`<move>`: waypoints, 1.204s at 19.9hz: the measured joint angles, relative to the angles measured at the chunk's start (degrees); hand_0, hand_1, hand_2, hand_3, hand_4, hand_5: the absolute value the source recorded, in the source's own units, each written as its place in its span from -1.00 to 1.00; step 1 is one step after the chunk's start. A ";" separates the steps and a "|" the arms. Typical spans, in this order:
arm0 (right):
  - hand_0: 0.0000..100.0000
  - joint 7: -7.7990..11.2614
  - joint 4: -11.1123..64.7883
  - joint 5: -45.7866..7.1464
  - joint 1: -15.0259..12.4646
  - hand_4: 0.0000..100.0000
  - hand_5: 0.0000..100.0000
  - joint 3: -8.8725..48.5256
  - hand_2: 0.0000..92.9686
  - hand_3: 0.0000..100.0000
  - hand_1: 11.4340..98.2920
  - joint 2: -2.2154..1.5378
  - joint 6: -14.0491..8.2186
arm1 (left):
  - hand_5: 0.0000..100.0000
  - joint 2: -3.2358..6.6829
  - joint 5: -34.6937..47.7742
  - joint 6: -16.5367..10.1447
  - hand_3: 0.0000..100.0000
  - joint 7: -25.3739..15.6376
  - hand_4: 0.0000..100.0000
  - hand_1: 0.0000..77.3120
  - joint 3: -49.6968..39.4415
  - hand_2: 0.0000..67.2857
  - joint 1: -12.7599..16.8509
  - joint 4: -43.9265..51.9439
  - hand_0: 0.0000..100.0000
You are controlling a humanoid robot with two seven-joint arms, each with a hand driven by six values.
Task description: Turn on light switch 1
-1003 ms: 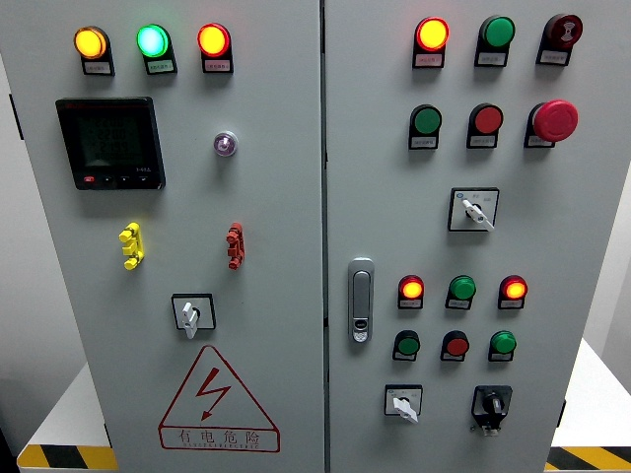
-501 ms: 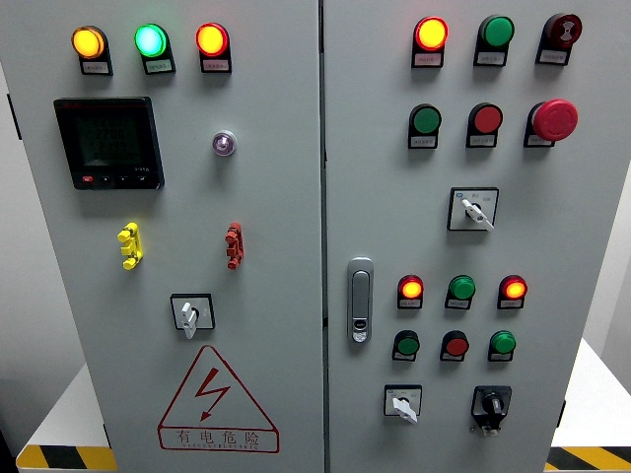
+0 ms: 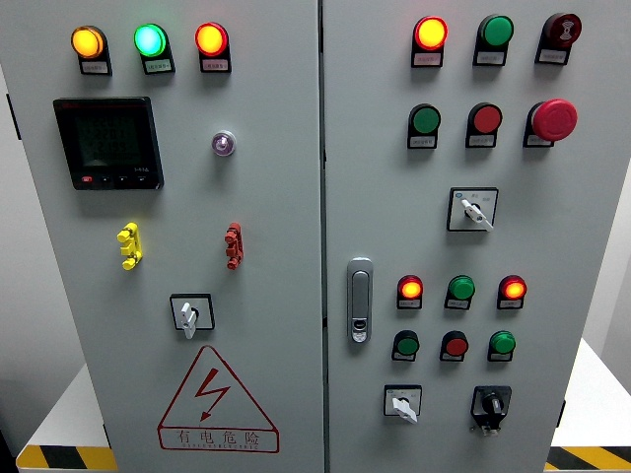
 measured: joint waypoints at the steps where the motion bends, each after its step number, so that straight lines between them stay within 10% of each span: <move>1: -1.00 0.00 0.00 0.00 -0.01 -0.61 -0.79 0.00 -1.00 -0.61 -0.82 0.00 0.00 | 0.78 -0.11 -0.05 -0.01 0.45 0.32 0.87 0.27 -0.26 -0.08 -0.81 -0.62 -1.00; 24: -1.00 -0.01 0.00 0.00 -0.01 -0.61 -0.79 0.00 -1.00 -0.61 -0.81 0.00 0.00 | 0.83 -0.86 -14.55 -0.03 0.59 11.31 0.99 0.11 2.92 -0.04 -15.91 -2.51 -1.00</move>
